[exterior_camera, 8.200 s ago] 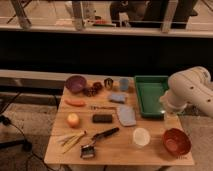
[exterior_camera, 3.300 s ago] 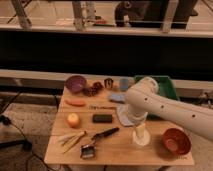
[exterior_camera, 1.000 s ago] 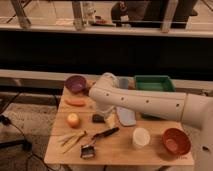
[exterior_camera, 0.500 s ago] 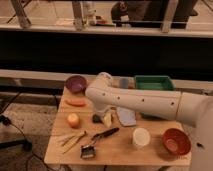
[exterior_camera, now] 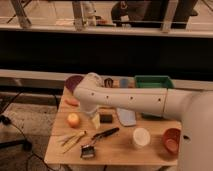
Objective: Place apple in paper cup
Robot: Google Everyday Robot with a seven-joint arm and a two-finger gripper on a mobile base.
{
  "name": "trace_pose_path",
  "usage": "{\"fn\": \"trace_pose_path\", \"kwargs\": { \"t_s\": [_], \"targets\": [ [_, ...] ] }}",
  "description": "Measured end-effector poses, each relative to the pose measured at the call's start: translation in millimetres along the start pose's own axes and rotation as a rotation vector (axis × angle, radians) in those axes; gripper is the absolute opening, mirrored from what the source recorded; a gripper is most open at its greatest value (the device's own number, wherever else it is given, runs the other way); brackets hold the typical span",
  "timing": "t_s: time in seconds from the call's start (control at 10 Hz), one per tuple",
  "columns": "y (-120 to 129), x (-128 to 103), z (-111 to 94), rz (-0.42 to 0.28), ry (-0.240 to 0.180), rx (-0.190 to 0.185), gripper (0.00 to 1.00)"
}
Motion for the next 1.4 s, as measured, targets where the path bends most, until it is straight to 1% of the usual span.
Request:
{"fn": "trace_pose_path", "kwargs": {
  "t_s": [0.1, 0.2, 0.5, 0.7, 0.9, 1.1, 1.4],
  "targets": [
    [-9, -12, 3, -0.020, -0.035, 0.013, 0.80],
    [-16, -18, 5, -0.035, -0.058, 0.025, 0.80],
    [-35, -28, 19, -0.074, -0.118, 0.062, 0.80],
    [-46, -32, 28, -0.098, -0.138, 0.080, 0.80],
    [-55, -37, 36, -0.117, -0.152, 0.091, 0.80],
    [-69, -49, 46, -0.150, -0.165, 0.099, 0.80],
    [-79, -53, 59, -0.187, -0.163, 0.104, 0.80]
  ]
}}
